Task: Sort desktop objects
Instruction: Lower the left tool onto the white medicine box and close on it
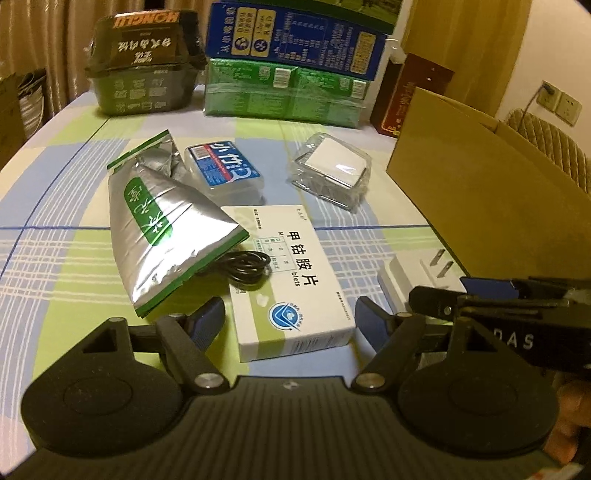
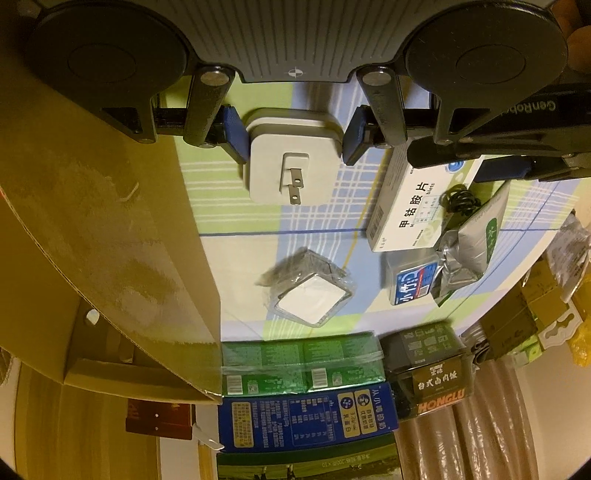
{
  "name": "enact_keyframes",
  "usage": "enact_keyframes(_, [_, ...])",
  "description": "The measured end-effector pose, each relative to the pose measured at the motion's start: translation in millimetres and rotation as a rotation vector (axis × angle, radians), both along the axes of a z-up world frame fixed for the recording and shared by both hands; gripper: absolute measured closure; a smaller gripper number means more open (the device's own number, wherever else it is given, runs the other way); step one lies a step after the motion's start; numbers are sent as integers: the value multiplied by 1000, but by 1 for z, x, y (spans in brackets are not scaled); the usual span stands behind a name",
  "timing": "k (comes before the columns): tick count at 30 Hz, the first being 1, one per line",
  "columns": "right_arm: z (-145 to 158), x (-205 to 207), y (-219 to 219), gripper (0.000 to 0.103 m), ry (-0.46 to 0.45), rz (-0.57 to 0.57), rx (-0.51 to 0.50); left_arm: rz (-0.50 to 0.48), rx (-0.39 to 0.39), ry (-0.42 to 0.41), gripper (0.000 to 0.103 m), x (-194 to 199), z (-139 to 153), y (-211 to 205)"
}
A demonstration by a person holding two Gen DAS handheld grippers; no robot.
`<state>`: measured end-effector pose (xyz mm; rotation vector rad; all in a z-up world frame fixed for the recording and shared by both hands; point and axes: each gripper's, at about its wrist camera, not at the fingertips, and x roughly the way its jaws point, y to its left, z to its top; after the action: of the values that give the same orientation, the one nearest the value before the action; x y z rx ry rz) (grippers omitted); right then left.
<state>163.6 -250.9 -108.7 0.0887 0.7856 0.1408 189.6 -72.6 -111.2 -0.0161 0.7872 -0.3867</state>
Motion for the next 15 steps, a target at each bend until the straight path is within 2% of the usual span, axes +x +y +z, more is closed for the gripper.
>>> enact_keyframes(3, [0, -3, 0, 51, -1, 0, 2, -15, 36, -22, 35, -5, 3, 0])
enact_keyframes(9, [0, -11, 0, 51, -4, -1, 8, -19, 48, -34, 36, -8, 4, 1])
enact_keyframes(12, [0, -12, -2, 51, -4, -8, 19, -15, 60, -50, 31, -8, 3, -3])
enact_keyframes(15, [0, -12, -2, 51, -7, -11, 23, -22, 83, -54, 31, -7, 1, -9])
